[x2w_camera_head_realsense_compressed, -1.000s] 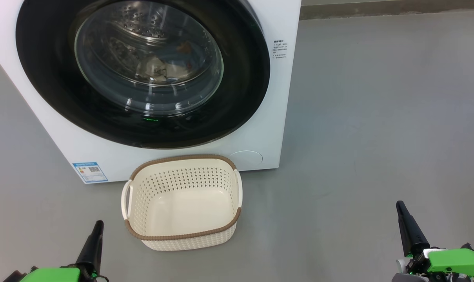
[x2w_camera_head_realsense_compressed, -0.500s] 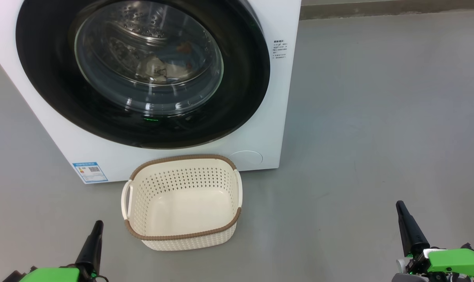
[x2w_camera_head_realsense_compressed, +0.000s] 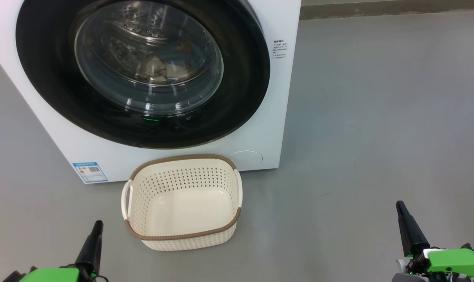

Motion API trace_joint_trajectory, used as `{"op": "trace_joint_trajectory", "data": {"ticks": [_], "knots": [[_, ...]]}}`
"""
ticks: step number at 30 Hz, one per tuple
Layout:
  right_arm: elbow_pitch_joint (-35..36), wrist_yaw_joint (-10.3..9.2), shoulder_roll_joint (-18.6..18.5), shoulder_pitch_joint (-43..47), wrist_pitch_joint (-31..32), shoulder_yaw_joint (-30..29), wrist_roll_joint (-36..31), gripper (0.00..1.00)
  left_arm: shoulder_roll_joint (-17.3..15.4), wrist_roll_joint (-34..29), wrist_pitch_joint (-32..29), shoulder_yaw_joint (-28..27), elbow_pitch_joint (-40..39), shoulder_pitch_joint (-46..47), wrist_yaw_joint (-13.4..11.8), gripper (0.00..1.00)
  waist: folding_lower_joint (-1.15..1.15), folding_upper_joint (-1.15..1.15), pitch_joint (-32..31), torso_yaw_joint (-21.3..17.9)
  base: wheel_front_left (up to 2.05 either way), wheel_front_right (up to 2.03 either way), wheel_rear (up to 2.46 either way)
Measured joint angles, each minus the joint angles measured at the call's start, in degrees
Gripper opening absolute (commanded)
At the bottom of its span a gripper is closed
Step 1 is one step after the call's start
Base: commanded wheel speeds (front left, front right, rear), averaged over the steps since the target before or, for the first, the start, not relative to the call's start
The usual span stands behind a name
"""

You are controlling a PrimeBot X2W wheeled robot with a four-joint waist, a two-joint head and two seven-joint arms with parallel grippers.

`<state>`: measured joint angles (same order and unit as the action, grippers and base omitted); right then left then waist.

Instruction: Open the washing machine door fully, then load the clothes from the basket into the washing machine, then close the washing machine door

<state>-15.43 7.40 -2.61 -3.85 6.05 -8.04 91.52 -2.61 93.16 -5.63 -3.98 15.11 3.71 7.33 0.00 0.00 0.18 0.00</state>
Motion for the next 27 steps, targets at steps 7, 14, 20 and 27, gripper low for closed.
{"op": "trace_joint_trajectory", "data": {"ticks": [7,14,20,27], "knots": [[0.0,0.00,0.0,0.0,0.0,0.0,0.0,0.00,0.0,-0.1,0.0,0.0,0.0,0.0,0.0,0.00,0.00,0.00,0.0,0.0,0.00,0.00,0.00],[0.0,0.00,0.0,0.0,0.0,0.0,0.0,0.00,0.0,-0.1,-0.2,-0.1,0.0,0.0,0.0,0.00,0.00,0.00,0.0,0.0,0.00,0.00,0.00],[0.0,0.00,0.0,0.0,0.0,0.0,0.0,0.00,0.1,-0.1,-0.3,-0.1,0.0,0.0,0.0,0.00,0.00,0.00,0.0,0.0,0.00,0.00,0.00],[0.0,0.00,0.0,0.0,0.0,0.0,0.0,0.00,0.1,-0.1,-0.3,-0.2,0.0,0.0,0.0,0.00,0.00,0.00,0.0,0.0,0.00,0.00,0.00]]}}
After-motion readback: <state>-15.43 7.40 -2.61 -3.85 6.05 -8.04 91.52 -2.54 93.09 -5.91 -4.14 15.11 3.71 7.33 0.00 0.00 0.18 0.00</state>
